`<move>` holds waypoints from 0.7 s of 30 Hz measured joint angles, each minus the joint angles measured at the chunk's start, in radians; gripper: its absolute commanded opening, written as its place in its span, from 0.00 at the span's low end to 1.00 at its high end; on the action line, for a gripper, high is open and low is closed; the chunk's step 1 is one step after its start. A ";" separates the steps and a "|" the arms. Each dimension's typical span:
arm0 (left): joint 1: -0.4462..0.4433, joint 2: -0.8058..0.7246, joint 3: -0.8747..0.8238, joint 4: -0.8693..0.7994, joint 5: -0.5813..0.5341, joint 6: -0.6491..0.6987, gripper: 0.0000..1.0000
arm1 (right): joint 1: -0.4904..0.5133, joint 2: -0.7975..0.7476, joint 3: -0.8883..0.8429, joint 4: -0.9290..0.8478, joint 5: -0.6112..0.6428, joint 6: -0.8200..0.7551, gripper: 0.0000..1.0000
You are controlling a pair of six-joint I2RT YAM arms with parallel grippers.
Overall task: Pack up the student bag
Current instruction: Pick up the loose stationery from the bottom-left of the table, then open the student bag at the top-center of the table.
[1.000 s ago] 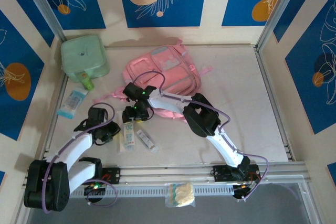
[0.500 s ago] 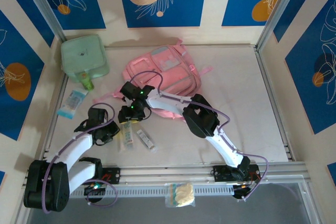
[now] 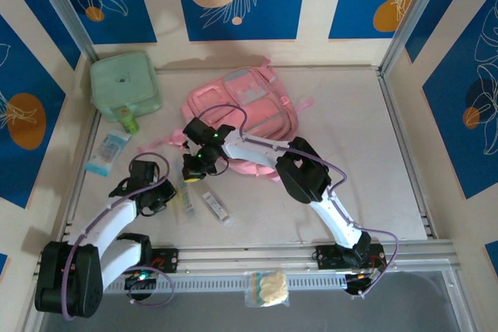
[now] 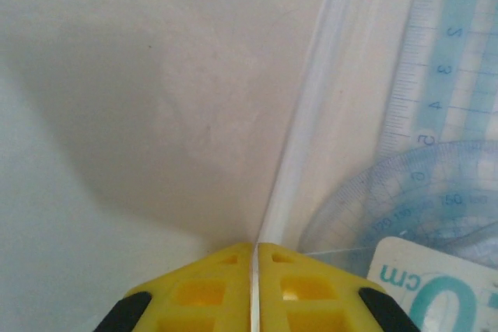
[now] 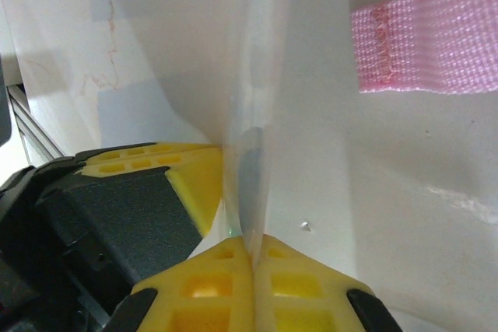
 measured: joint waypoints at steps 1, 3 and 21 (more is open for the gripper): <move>0.000 -0.005 0.000 -0.005 -0.003 0.000 0.13 | -0.001 -0.003 -0.005 0.003 -0.003 0.001 0.00; 0.000 -0.021 0.002 -0.023 -0.005 0.000 0.18 | -0.004 -0.015 -0.019 0.010 -0.005 0.001 0.00; -0.032 -0.071 0.391 -0.245 -0.071 0.206 0.49 | -0.211 -0.479 -0.304 0.064 0.014 -0.001 0.00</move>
